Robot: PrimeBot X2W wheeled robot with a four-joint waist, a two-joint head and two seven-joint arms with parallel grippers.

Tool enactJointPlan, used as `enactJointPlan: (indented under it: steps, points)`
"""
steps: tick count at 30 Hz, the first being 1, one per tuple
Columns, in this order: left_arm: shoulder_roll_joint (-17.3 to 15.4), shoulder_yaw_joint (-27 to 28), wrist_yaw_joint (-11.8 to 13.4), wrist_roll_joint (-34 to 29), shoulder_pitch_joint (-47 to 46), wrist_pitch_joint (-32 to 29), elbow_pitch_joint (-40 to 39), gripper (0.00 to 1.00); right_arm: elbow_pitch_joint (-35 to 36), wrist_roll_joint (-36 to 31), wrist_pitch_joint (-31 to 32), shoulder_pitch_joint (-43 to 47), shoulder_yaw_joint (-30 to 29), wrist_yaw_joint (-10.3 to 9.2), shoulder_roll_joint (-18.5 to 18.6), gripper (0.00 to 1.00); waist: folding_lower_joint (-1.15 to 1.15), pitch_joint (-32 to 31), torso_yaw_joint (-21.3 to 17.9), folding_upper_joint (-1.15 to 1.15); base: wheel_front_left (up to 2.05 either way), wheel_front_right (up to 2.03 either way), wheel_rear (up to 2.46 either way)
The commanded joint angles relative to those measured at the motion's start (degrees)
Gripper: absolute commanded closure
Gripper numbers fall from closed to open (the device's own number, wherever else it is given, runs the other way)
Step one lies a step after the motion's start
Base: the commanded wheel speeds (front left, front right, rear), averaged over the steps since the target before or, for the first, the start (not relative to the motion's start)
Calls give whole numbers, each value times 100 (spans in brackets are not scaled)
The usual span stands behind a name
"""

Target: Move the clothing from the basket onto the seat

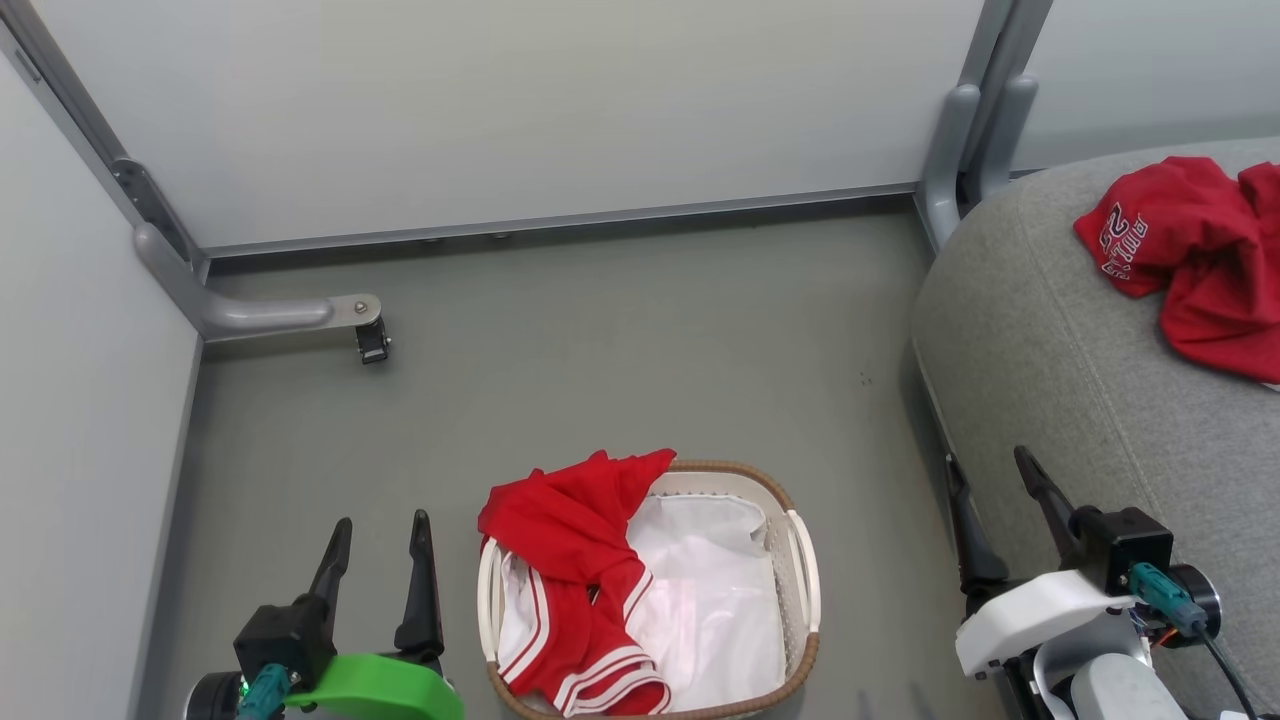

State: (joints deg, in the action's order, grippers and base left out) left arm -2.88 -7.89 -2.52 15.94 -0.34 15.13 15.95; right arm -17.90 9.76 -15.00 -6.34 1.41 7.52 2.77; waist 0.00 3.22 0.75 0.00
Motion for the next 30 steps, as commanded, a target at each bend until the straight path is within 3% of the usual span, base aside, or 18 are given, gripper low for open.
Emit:
enactJointPlan:
  steps: [1,21,30]
  points:
    - [-3,-24,3,-12,81,3,12,0,-17,50,-27,73,2,-6,22,0,0,-7,-2,0,0,0,0]
    - [-4,-65,18,-47,117,3,-17,0,-3,33,-27,101,50,-6,22,0,0,7,-64,0,0,0,0]
    - [-4,-141,-77,-261,-328,3,-19,0,162,-39,-27,-123,-19,-6,22,0,0,447,-113,0,0,0,0]
